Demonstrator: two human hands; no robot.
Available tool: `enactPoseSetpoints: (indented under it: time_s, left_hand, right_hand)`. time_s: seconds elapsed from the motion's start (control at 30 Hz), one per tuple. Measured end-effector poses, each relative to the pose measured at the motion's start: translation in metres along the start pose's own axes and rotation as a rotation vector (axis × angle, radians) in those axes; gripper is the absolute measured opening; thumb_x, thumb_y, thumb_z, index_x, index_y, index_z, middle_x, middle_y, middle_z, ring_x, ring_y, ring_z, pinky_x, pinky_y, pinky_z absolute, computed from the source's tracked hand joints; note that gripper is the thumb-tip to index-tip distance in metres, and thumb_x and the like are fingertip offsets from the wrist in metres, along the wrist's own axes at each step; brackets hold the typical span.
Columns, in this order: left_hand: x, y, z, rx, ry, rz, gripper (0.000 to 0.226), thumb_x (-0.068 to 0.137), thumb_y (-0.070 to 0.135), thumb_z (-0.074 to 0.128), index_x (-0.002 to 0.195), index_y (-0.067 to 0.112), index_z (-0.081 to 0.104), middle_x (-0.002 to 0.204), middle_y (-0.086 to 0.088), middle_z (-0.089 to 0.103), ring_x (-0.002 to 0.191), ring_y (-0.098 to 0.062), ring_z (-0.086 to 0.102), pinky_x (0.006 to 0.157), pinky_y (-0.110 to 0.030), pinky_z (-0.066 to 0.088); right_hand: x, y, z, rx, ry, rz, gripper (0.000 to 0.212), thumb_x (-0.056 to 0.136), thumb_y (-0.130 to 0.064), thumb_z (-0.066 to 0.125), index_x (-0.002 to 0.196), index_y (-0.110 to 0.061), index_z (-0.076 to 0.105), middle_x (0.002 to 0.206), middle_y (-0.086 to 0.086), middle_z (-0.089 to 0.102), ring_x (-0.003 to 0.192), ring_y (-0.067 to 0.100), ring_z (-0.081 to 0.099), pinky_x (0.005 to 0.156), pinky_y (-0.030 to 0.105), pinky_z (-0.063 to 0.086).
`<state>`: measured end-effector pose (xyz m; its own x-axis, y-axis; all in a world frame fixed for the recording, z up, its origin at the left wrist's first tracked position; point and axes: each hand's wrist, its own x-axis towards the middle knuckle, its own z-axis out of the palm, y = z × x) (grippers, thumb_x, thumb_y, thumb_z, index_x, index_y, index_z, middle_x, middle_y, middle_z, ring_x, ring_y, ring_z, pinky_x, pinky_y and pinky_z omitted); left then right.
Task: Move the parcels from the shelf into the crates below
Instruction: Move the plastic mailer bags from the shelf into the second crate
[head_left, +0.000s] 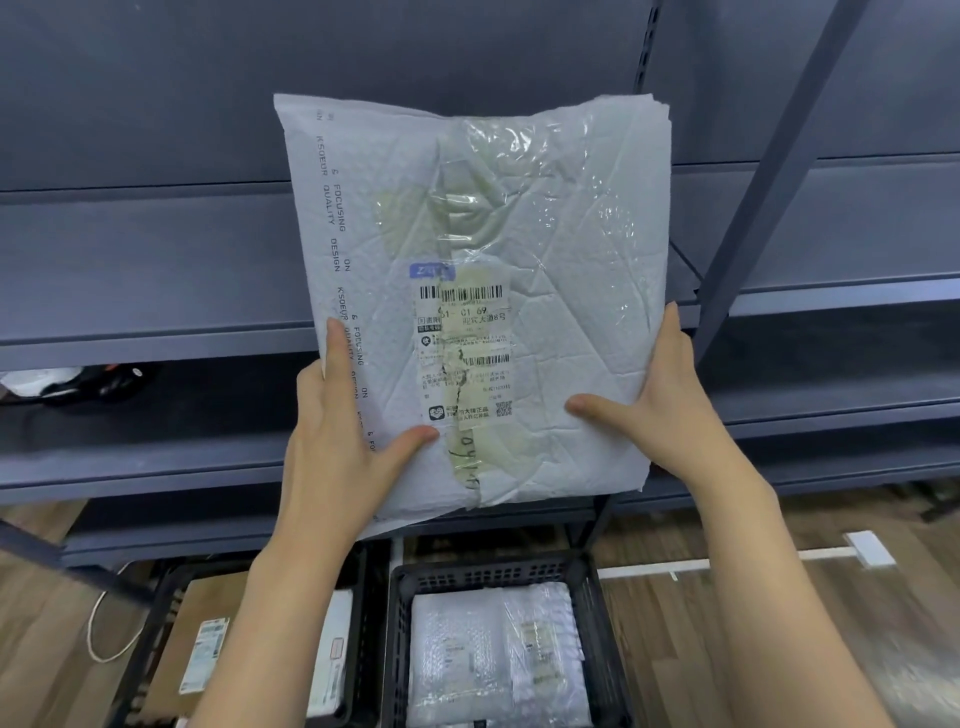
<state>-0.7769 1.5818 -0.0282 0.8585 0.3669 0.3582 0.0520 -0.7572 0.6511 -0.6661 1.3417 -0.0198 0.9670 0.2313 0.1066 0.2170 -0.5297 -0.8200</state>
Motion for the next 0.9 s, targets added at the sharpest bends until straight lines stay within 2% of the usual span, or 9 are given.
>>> enactPoseSetpoints:
  time_s: [0.1,0.3,0.33,0.43,0.57,0.67,0.8,0.9]
  left_hand:
    - [0.000,-0.002,-0.003,0.011,-0.002,0.016,0.114,0.070,0.038,0.079,0.148,0.028,-0.004,0.136,-0.009,0.033,0.110,-0.009,0.033,0.083,-0.022,0.029]
    - [-0.005,-0.013,-0.003,0.012,-0.050,0.002,0.114,0.070,0.037,0.079,0.148,0.029,-0.005,0.137,-0.007,0.032,0.103,0.003,0.030,0.084,-0.021,0.029]
    - [-0.007,-0.017,-0.001,0.016,-0.064,-0.003,0.115,0.070,0.038,0.079,0.146,0.031,-0.007,0.137,-0.006,0.032,0.105,0.001,0.031,0.084,-0.022,0.030]
    - [-0.018,-0.031,0.011,0.082,-0.128,-0.036,0.116,0.070,0.045,0.077,0.147,0.032,-0.009,0.138,-0.005,0.033,0.117,-0.017,0.039,0.082,-0.032,0.039]
    - [-0.038,-0.050,0.041,0.178,-0.253,-0.120,0.118,0.067,0.051,0.077,0.151,0.028,-0.002,0.141,-0.006,0.036,0.122,-0.025,0.044,0.087,-0.040,0.044]
    - [-0.058,-0.064,0.070,0.202,-0.381,-0.191,0.119,0.065,0.053,0.078,0.151,0.025,0.002,0.139,-0.006,0.039,0.117,-0.026,0.049,0.083,-0.038,0.045]
    - [-0.089,-0.082,0.110,0.190,-0.552,-0.279,0.119,0.064,0.058,0.075,0.150,0.030,-0.002,0.139,-0.005,0.038,0.107,-0.026,0.056,0.076,-0.038,0.047]
    - [-0.111,-0.099,0.140,0.196,-0.652,-0.348,0.118,0.066,0.056,0.076,0.150,0.031,-0.003,0.143,-0.006,0.035,0.113,-0.030,0.054,0.079,-0.041,0.049]
  right_hand:
    - [-0.002,0.001,0.004,-0.007,0.019,0.004,0.122,0.062,-0.046,0.083,0.151,-0.025,0.002,0.151,-0.003,0.019,0.137,0.017,0.028,0.112,0.041,0.029]
    - [-0.013,0.007,0.015,-0.022,0.026,0.059,0.122,0.063,-0.046,0.083,0.151,-0.023,0.002,0.151,-0.001,0.018,0.137,0.017,0.027,0.112,0.040,0.029]
    - [-0.017,0.011,0.019,-0.029,0.025,0.079,0.123,0.063,-0.046,0.083,0.151,-0.023,0.000,0.151,-0.001,0.018,0.137,0.017,0.027,0.112,0.040,0.029]
    - [-0.031,0.028,0.031,-0.058,0.022,0.164,0.125,0.064,-0.044,0.083,0.152,-0.021,-0.002,0.151,0.001,0.015,0.136,0.019,0.027,0.110,0.037,0.028]
    - [-0.056,0.064,0.050,-0.102,0.020,0.284,0.119,0.064,-0.042,0.084,0.150,-0.013,0.008,0.146,0.005,0.023,0.131,0.020,0.030,0.107,0.035,0.031]
    - [-0.078,0.096,0.062,-0.133,0.003,0.417,0.118,0.062,-0.039,0.086,0.148,-0.010,0.011,0.145,0.006,0.026,0.131,0.019,0.027,0.109,0.037,0.031]
    - [-0.107,0.139,0.074,-0.140,-0.057,0.561,0.126,0.065,-0.036,0.086,0.151,-0.010,-0.003,0.152,0.009,0.014,0.139,0.022,0.019,0.114,0.039,0.024]
    - [-0.119,0.174,0.087,-0.152,-0.116,0.651,0.129,0.066,-0.034,0.086,0.151,-0.007,-0.007,0.150,0.013,0.014,0.140,0.027,0.019,0.111,0.037,0.024]
